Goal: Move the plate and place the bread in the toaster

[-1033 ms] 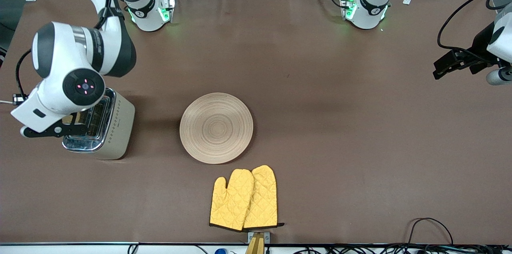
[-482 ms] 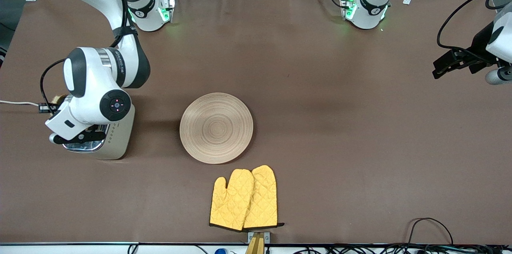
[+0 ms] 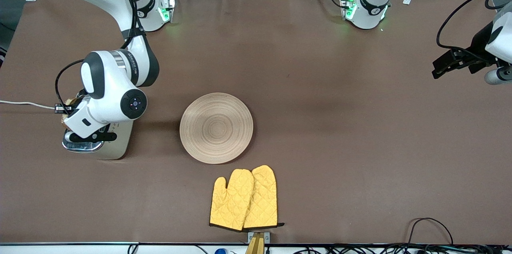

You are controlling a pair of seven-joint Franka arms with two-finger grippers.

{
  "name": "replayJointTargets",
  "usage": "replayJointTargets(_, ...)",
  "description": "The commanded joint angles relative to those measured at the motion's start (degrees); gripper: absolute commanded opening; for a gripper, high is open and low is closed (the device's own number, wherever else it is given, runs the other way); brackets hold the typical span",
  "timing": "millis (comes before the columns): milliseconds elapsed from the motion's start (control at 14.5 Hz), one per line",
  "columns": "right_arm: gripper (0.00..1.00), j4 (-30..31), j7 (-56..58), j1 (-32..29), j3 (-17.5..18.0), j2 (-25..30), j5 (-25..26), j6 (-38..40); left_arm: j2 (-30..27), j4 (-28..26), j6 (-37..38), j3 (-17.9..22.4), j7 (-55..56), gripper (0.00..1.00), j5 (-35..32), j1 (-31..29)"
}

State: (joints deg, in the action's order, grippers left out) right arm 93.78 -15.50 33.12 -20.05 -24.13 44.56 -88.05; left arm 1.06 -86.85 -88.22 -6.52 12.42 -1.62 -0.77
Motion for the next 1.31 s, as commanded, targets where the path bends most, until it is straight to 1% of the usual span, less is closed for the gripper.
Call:
replayJointTargets(0, 0.00, 3.51, -3.30, 0.28, 0.27, 1.98, 2.29, -1.76, -0.27, 0.63, 1.03, -0.33, -0.47, 1.00, -1.19, -0.02)
replayJointTargets(138, 0.00, 6.67, -8.29, 0.71, 0.36, 2.25, 2.64, -4.40, -0.27, 0.63, 1.03, -0.33, -0.47, 1.00, -1.19, -0.02)
replayJointTargets(551, 0.00, 7.65, -12.36, 1.68, 0.36, 1.98, 3.08, -4.58, -0.27, 0.72, 1.03, -0.33, -0.38, 1.00, -1.19, 0.07)
replayJointTargets(757, 0.00, 10.81, -15.59, 1.95, 0.36, 2.16, 4.04, -7.22, -0.27, 0.72, 1.03, -0.33, -0.47, 1.00, -1.10, 0.07)
replayJointTargets(895, 0.00, 10.99, -16.58, 1.95, 0.36, 2.07, 4.40, -7.40, -0.36, 0.72, 1.03, -0.33, -0.47, 1.00, -1.19, -0.02)
replayJointTargets(964, 0.05, 10.99, -16.58, 1.95, 0.36, 2.07, 4.40, -7.40, -0.36, 0.72, 1.03, -0.33, -0.47, 1.00, -1.19, 0.06)
replayJointTargets(1033, 0.21, 10.90, -16.58, 1.86, 0.36, 2.16, 4.40, -7.49, -0.36, 0.63, 1.03, -0.33, -0.47, 1.00, -1.19, 0.07)
replayJointTargets(1102, 0.48, 10.90, -16.58, 1.51, 0.36, 2.16, 4.49, -7.92, -0.36, 0.63, 1.03, -0.42, -0.47, 1.00, -1.10, 0.07)
replayJointTargets(1170, 0.66, 10.99, -16.58, 1.33, 0.36, 2.16, 4.49, -8.54, -0.36, 0.63, 1.03, -0.42, -0.29, 1.00, -1.19, 0.15)
replayJointTargets(1239, 0.74, 10.90, -16.58, 1.33, 0.36, 2.16, 4.40, -8.63, -0.36, 0.72, 1.03, -0.33, -0.38, 1.00, -1.19, 0.15)
